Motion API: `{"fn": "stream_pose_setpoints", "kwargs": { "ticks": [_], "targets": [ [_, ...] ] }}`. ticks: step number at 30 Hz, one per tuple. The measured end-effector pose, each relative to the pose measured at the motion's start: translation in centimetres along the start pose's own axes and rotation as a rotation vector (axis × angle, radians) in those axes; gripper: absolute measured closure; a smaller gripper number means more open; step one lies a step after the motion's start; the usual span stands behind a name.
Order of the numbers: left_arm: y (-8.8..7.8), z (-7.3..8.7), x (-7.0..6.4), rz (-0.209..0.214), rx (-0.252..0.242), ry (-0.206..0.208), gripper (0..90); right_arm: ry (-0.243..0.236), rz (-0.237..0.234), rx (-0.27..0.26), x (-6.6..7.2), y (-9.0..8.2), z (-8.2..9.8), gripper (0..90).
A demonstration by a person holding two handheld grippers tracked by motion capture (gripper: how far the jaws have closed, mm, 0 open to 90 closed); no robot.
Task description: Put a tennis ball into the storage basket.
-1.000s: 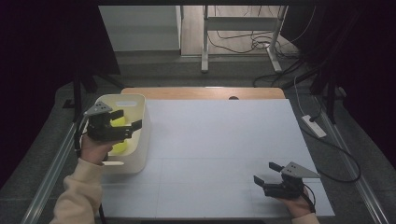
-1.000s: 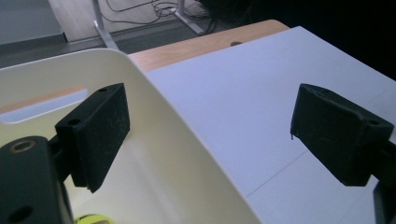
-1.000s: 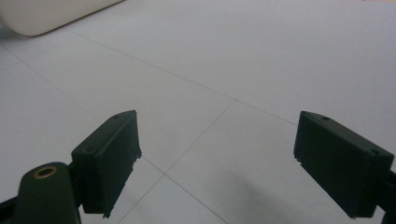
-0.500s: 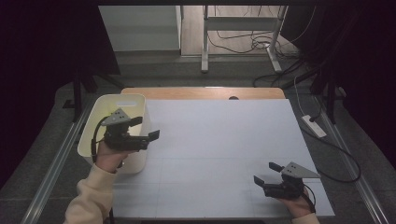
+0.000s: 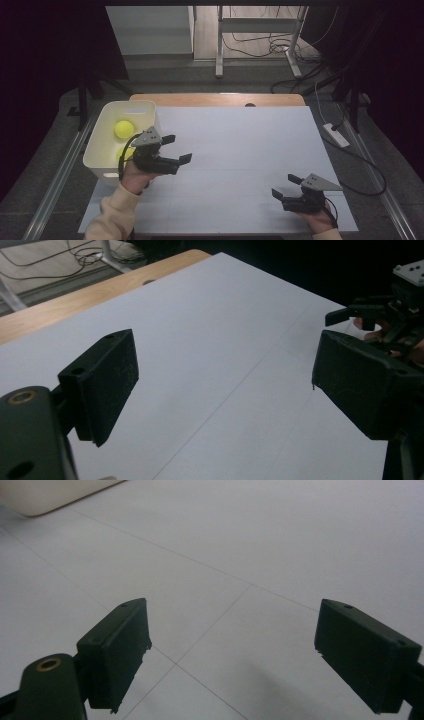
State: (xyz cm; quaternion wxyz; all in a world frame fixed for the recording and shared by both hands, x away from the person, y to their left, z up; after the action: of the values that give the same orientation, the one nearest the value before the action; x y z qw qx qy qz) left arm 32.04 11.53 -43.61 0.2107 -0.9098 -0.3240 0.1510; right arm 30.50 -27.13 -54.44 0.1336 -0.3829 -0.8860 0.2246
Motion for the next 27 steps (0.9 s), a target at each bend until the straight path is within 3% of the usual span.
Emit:
{"fn": "stream_pose_setpoints", "kwargs": {
  "ticks": [7,19,27],
  "targets": [
    [1.2,0.4,-1.4,0.044,0.016,0.039,11.6,0.001,-0.001,0.003,0.0,0.1,0.0,14.1],
    [2.3,1.6,-2.9,0.095,0.016,0.066,11.8,0.005,-0.001,0.002,0.0,0.0,0.0,14.1],
    [3.0,4.0,-4.0,0.118,0.042,0.099,12.3,0.007,0.0,0.001,0.0,0.0,0.0,14.1]
  ]
}}
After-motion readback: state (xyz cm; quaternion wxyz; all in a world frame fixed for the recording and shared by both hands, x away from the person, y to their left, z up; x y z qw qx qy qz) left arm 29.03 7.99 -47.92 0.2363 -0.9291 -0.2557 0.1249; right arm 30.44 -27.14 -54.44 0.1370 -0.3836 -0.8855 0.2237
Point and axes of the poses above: each handheld gripper's, and its own axes: y roughly forward along the jaws, z roughly out of its underside, x roughly to its left, the point moved 6 cm from there along y, roughly forward along the jaws, and after that the axes turned 2 degrees about x, right-handed, at the moved point
